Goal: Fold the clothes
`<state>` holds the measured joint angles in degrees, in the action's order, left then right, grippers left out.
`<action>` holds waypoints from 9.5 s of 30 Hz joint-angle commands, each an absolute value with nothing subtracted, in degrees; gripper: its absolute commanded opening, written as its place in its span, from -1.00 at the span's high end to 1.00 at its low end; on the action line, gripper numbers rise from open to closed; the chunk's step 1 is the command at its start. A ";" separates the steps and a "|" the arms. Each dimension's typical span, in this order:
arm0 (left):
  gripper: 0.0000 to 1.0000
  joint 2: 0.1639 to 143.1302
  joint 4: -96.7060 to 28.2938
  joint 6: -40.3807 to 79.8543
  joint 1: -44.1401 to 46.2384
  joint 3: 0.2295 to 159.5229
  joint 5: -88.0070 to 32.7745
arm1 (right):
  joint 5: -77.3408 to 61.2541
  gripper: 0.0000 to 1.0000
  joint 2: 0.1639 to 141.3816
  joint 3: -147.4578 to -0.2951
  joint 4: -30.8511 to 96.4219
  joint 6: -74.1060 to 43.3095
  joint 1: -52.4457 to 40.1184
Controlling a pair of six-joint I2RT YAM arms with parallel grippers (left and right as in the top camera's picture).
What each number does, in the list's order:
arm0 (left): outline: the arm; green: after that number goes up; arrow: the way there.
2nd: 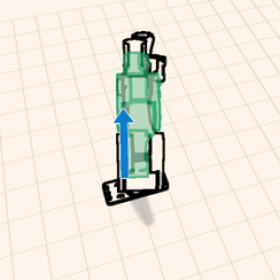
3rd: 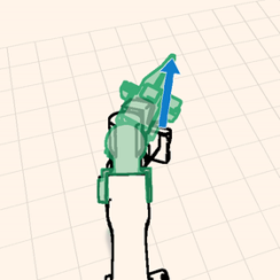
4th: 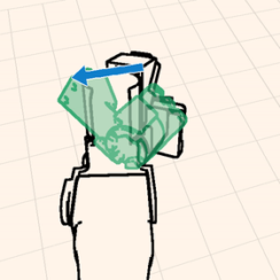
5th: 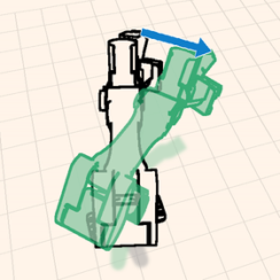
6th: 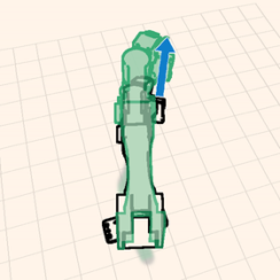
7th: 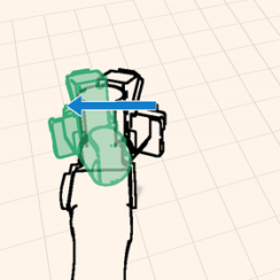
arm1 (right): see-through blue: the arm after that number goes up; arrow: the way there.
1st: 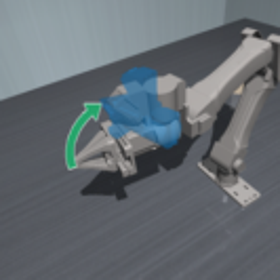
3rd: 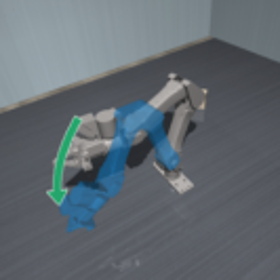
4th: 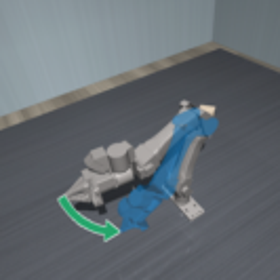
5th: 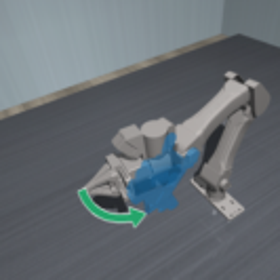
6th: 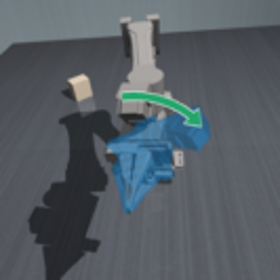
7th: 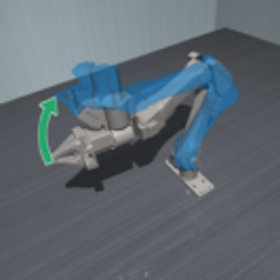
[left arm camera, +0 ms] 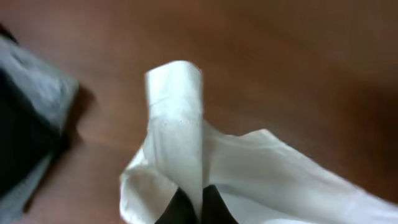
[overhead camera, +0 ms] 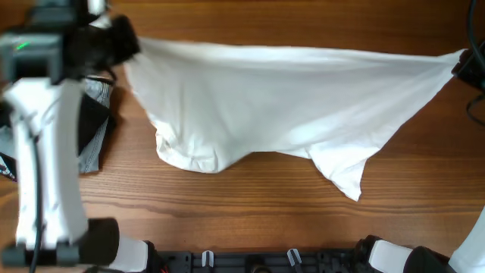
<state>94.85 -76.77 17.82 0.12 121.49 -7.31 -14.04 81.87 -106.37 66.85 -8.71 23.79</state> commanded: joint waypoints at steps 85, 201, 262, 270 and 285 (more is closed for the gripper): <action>0.92 97.41 -83.96 23.00 11.35 76.23 -4.01 | 18.85 0.91 107.18 -88.53 84.86 -23.22 26.83; -0.87 115.02 -22.55 0.32 13.21 90.06 -0.99 | -10.44 0.10 86.02 -65.89 50.04 -11.94 27.14; -0.36 132.90 -7.62 -1.67 17.43 102.54 -7.44 | -10.39 0.07 86.04 -65.87 51.94 -10.52 26.81; -0.34 137.84 -3.70 -6.00 19.92 102.56 -1.63 | -10.39 0.08 86.04 -65.87 52.60 -10.48 26.81; 0.88 143.35 -4.51 -7.25 19.68 102.91 -0.82 | -10.39 0.07 86.04 -65.87 52.10 -10.48 26.81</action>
